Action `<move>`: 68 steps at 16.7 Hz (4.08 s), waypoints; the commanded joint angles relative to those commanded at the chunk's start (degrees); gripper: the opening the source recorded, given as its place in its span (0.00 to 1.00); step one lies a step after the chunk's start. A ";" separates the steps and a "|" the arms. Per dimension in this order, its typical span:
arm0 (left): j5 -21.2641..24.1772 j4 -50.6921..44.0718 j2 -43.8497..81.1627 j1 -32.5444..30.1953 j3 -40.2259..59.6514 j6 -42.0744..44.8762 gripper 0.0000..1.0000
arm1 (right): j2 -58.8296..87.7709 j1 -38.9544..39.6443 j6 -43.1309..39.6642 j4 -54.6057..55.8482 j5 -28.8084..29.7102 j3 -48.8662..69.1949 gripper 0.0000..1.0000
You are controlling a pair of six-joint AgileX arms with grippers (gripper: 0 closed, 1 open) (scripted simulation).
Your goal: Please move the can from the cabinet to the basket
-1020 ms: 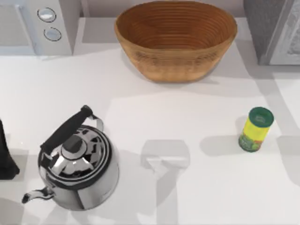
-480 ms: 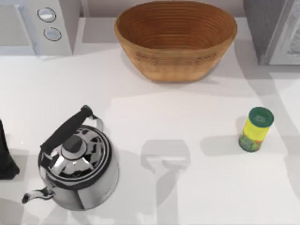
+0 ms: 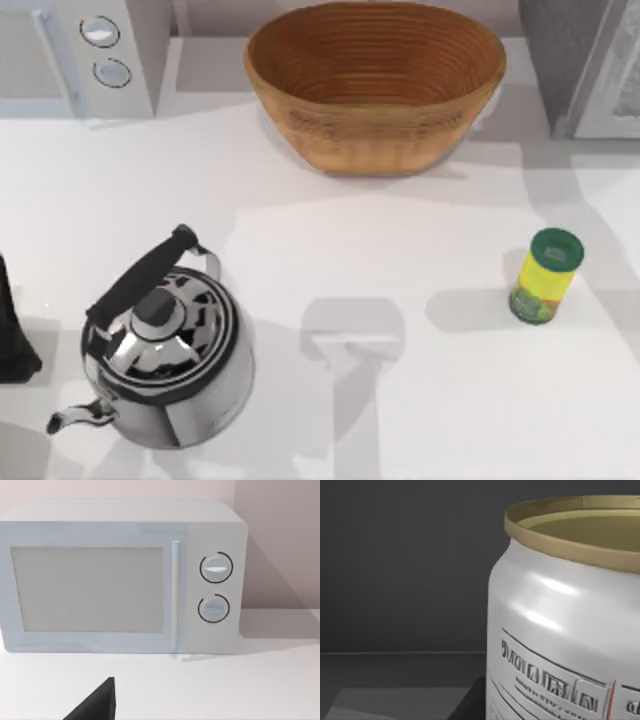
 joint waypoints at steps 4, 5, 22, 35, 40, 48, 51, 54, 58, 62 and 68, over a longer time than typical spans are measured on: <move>0.00 0.00 0.00 0.00 0.00 0.00 1.00 | 0.16 -0.26 0.10 0.11 -0.12 -0.20 0.00; 0.00 0.00 0.00 0.00 0.00 0.00 1.00 | -0.33 -0.38 0.12 0.34 -0.53 -0.76 0.00; 0.00 0.00 0.00 0.00 0.00 0.00 1.00 | -54.08 -15.72 0.30 26.91 -23.42 -86.74 0.00; 0.00 0.00 0.00 0.00 0.00 0.00 1.00 | -79.62 -20.95 -0.88 41.07 -22.56 -120.92 0.00; 0.00 0.00 0.00 0.00 0.00 0.00 1.00 | -77.50 -20.15 -0.77 41.50 -22.05 -120.03 0.00; 0.00 0.00 0.00 0.00 0.00 0.00 1.00 | -49.04 -11.67 -0.73 49.71 -13.14 -100.29 0.00; 0.00 0.00 0.00 0.00 0.00 0.00 1.00 | -33.67 -7.02 -0.61 54.24 -8.30 -89.52 0.00; 0.00 0.00 0.00 0.00 0.00 0.00 1.00 | -17.66 -2.17 -0.43 58.97 -3.28 -78.29 0.00; 0.00 0.00 0.00 0.00 0.00 0.00 1.00 | 2.80 4.04 -0.18 65.02 3.15 -63.91 0.00; 0.00 0.00 0.00 0.00 0.00 0.00 1.00 | 20.28 9.34 0.02 70.25 8.67 -51.53 0.00; 0.00 0.00 0.00 0.00 0.00 0.00 1.00 | 37.23 14.52 0.20 75.43 14.01 -39.41 0.00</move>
